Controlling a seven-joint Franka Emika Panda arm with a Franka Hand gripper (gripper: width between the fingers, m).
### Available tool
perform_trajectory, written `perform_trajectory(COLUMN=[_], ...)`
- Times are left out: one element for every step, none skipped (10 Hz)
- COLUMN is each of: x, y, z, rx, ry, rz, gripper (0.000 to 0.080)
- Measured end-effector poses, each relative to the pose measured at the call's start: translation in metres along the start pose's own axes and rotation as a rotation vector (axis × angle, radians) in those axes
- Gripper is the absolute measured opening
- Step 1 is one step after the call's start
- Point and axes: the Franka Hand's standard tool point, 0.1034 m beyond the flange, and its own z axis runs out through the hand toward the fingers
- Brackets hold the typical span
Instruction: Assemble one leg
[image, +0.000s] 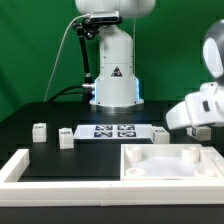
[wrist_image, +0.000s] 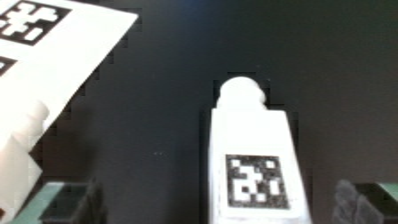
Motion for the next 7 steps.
perform_trajectory(x=[0.0, 0.001, 0.001, 0.001, 0.001, 0.003, 0.005], y=[0.0, 0.001, 0.0, -0.001, -0.001, -0.001, -0.003], z=[0.004, 0.008, 0.012, 0.015, 0.017, 0.018, 0.017], rx=[0.0, 0.001, 0.0, -0.003, -0.003, -0.002, -0.001], ry=[-0.004, -0.011, -0.016, -0.02, -0.022, -0.013, -0.001], rz=[0.001, 0.005, 0.014, 0.013, 0.013, 0.012, 0.01], gripper=[0.0649, 0.0649, 0.0649, 0.0649, 0.0649, 0.0649, 0.0649])
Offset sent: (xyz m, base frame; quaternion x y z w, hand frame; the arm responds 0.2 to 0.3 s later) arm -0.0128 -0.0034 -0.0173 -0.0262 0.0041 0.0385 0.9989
